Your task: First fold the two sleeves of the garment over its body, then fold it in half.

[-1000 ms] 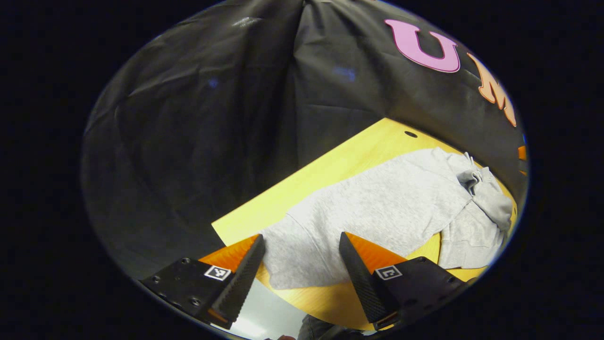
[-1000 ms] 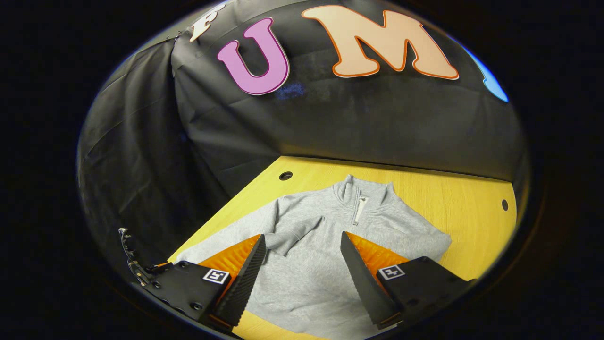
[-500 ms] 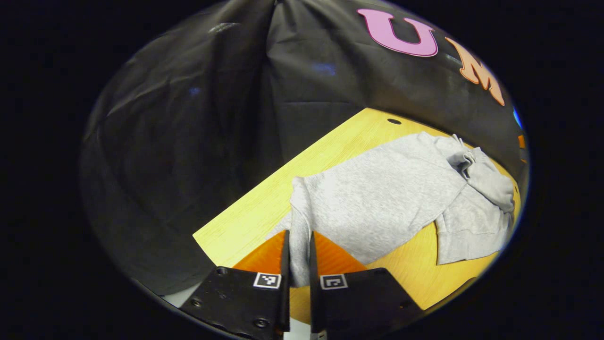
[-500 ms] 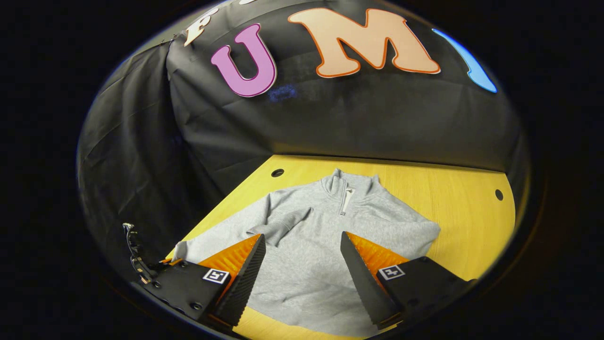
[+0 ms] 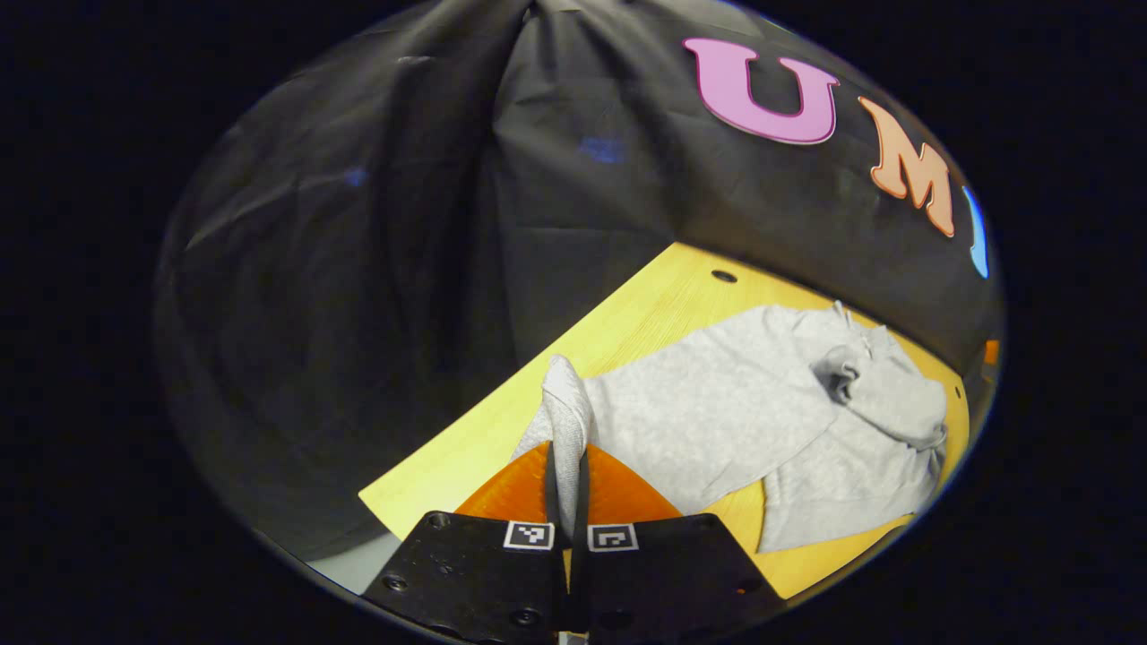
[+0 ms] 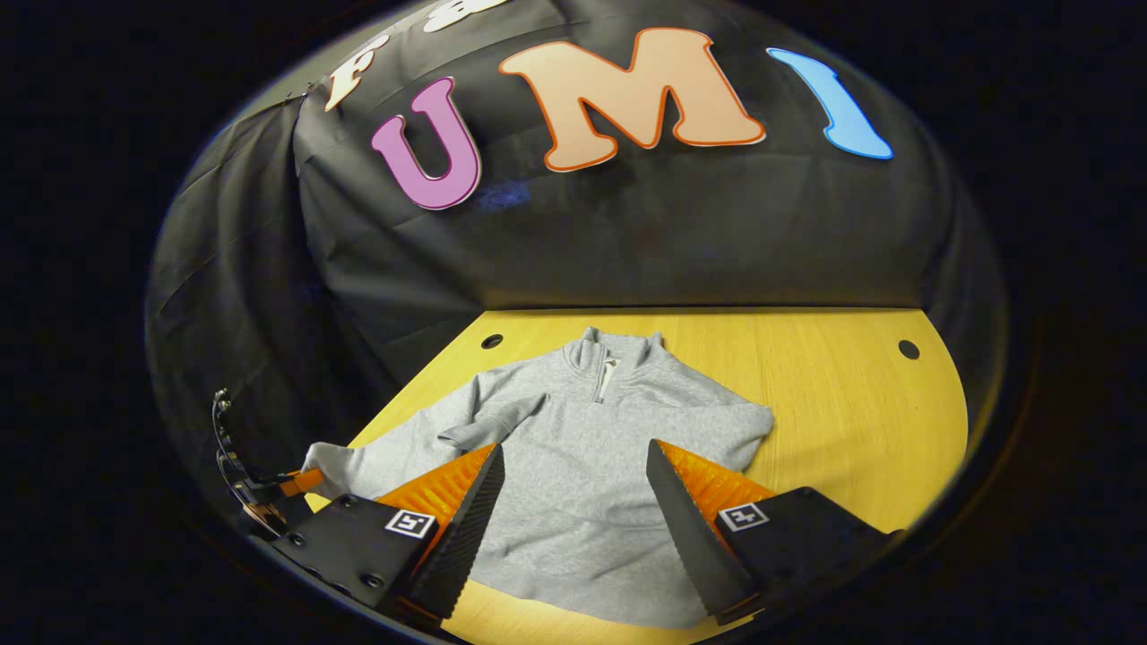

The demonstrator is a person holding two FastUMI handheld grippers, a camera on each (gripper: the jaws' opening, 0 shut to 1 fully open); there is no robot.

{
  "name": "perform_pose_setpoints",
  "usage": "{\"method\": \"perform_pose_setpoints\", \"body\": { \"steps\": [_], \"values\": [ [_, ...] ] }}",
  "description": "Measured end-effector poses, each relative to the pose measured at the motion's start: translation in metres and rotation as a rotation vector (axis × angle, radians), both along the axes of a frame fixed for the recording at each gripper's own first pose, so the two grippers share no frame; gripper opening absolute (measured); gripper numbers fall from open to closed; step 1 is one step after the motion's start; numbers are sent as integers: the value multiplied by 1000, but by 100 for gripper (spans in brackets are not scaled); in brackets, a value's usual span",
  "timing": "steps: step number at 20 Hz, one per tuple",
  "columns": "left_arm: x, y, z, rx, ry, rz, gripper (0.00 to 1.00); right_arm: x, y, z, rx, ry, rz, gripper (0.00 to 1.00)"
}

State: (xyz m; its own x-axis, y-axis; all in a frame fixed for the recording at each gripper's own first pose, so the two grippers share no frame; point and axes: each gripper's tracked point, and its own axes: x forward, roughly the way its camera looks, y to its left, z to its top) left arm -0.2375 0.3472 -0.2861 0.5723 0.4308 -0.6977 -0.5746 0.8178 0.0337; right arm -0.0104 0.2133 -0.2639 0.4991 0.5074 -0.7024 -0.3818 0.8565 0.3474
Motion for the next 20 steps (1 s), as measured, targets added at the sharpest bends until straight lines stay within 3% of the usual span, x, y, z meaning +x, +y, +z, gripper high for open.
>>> {"method": "perform_pose_setpoints", "body": {
  "steps": [10, 20],
  "values": [
    [133, -50, 71, 16, -195, -183, 0, -17, -93, -2, -43, 17, -148, 96],
    [241, -171, 95, -61, -279, -418, 0, -45, -196, 9, -111, 25, -298, 98]
  ]
}}
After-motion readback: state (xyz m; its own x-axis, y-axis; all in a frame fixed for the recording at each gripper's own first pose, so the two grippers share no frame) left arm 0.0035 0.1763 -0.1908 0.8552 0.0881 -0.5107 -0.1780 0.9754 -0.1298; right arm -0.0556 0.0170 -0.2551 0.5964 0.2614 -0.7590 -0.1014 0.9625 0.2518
